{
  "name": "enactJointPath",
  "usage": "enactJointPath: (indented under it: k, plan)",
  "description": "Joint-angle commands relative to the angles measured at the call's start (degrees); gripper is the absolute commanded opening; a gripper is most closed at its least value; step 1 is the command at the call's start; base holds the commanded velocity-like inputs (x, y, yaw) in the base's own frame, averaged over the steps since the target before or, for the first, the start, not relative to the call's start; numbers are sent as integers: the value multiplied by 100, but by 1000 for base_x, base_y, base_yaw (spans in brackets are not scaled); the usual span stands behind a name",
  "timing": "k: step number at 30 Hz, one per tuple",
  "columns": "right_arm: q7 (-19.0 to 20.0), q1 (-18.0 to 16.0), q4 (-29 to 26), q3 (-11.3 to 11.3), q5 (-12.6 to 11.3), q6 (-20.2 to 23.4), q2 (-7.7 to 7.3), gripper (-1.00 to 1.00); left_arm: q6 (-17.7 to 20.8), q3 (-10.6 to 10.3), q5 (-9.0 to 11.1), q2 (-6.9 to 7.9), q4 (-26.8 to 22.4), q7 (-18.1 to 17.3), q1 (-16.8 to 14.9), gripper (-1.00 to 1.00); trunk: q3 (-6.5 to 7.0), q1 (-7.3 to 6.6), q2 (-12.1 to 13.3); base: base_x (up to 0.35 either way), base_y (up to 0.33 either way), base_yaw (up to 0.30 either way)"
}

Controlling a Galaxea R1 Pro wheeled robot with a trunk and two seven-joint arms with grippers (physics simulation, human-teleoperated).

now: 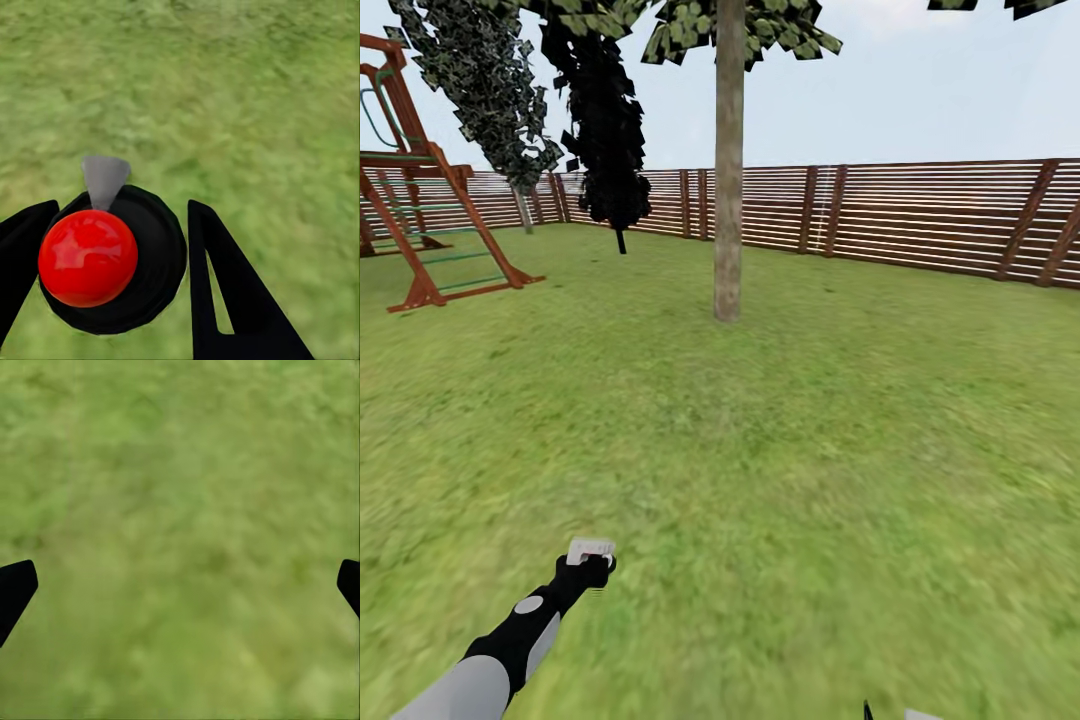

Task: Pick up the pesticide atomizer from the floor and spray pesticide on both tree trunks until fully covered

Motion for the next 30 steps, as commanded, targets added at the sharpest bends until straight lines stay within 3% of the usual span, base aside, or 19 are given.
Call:
enactJointPath:
  k: [1,30]
  plan:
    - [0,0,0,0,0,0,0,100,0,0,1,0,0,1,1,-100,0,0,0,339,0,0]
    - [0,0,0,0,0,0,0,100,0,0,-5,4,-8,5,0,-100,0,0,0,339,0,0]
